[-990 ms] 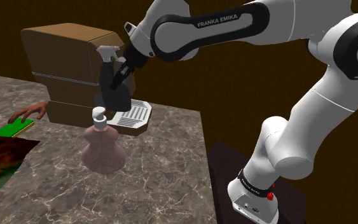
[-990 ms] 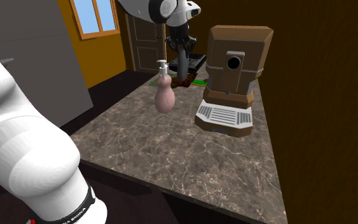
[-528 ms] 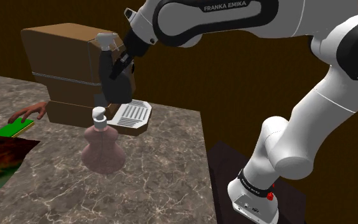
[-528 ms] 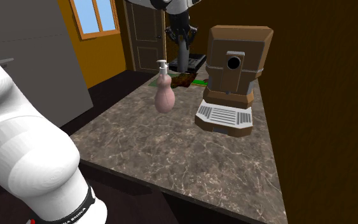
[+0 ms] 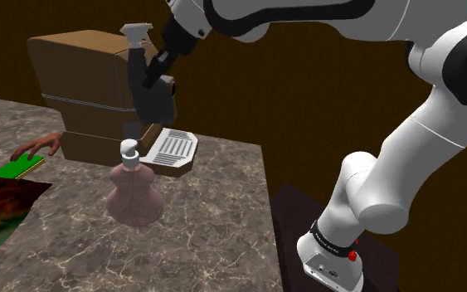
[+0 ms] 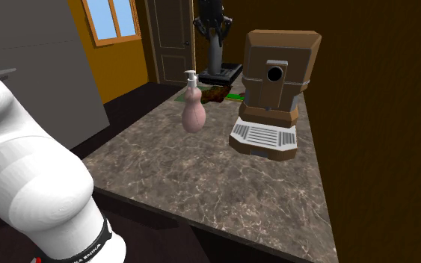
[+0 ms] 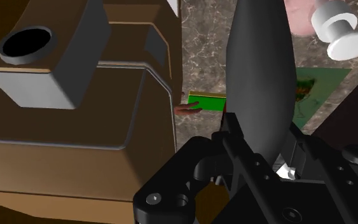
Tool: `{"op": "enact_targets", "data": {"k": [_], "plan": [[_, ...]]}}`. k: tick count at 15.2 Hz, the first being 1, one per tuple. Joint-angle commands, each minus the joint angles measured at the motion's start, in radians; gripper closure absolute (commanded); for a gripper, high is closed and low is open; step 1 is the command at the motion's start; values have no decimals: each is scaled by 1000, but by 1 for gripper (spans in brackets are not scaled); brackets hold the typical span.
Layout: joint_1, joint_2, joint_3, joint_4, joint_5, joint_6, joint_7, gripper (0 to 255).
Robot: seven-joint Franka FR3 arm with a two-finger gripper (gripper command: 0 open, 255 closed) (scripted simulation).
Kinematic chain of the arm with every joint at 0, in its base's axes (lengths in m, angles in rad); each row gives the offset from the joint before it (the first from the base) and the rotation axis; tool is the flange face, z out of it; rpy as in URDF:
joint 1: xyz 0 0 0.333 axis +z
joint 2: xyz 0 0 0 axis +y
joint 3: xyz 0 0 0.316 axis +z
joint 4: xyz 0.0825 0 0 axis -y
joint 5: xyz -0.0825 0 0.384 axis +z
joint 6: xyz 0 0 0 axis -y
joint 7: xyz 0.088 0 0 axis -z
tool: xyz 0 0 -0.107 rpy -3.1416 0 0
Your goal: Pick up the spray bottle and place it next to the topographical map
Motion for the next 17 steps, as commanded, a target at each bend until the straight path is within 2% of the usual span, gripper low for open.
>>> {"op": "enact_targets", "data": {"k": [1,9,17], "plan": [[-1,1,0,29,-4,-28,6,255],[45,103,107,146,-99,-25,207,255],[125,276,197,352,-246,-59,437,255]]}}
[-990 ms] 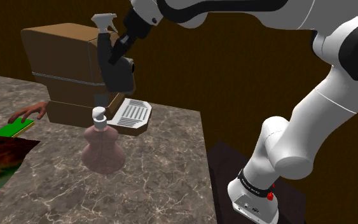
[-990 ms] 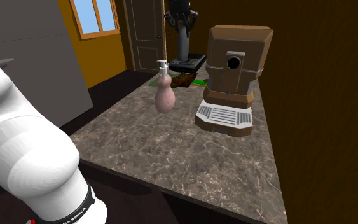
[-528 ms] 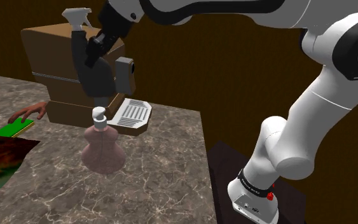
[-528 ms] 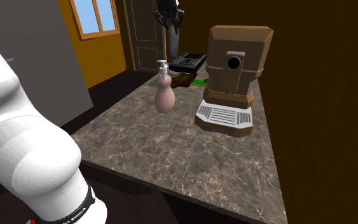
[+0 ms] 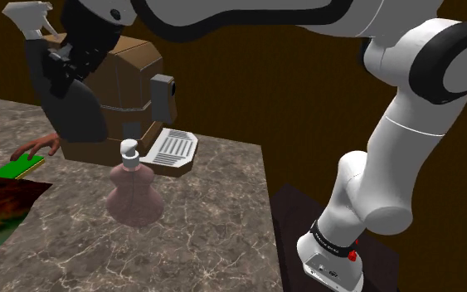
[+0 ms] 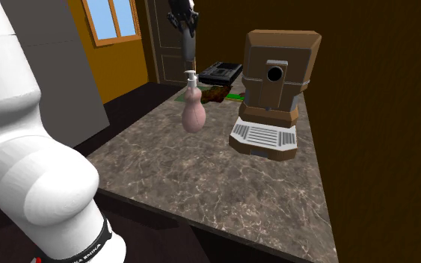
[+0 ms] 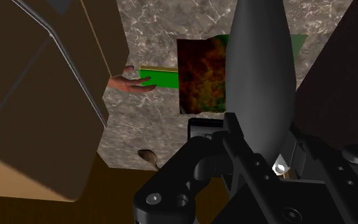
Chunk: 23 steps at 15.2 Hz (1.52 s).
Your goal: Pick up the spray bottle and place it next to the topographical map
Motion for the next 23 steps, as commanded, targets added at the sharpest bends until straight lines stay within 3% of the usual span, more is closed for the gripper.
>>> {"op": "enact_targets", "data": {"k": [1,10,13,15,23], "plan": [[26,44,17,51,-40,-9,58,255],[187,336,49,458,-210,-153,255,255],[261,476,43,678,-256,-240,291,255],[326,617,33,913,-283,-336,297,255],[294,538,33,671,-284,-177,334,255]]}}
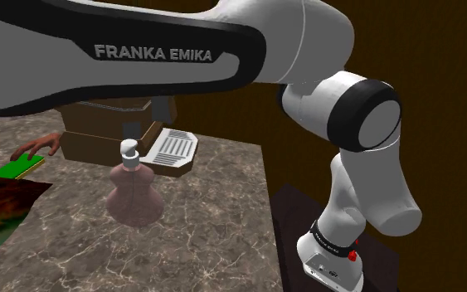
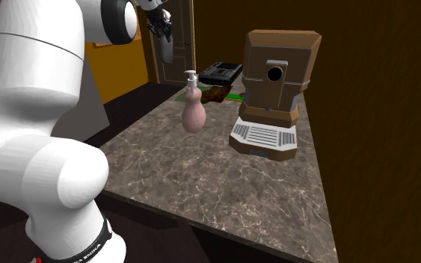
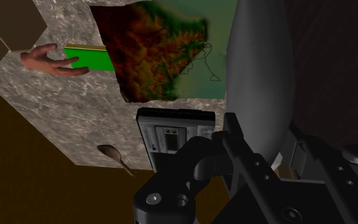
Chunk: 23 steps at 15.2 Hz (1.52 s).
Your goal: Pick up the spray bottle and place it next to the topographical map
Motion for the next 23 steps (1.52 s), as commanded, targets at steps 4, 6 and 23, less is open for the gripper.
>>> {"op": "enact_targets", "data": {"k": [4,6,23], "plan": [[-11,-22,-2,-103,-6,80,20,255],[-14,-27,-3,-138,-9,110,28,255],[-22,-16,-26,-345,-49,323,92,255]]}}
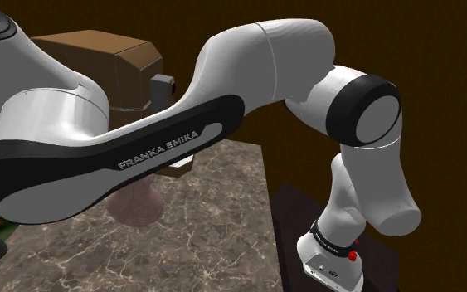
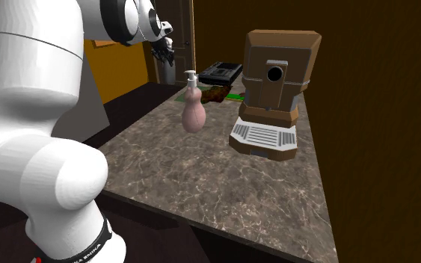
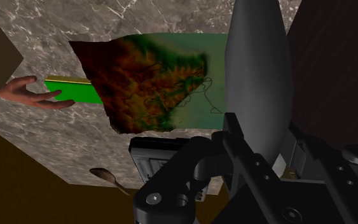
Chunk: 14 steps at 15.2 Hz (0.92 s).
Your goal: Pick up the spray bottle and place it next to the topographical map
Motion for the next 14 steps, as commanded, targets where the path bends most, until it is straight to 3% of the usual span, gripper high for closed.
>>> {"op": "enact_targets", "data": {"k": [1,14], "plan": [[2,9,-4,-11,-6,21,8,255],[13,66,-35,-91,-49,155,62,255]]}}
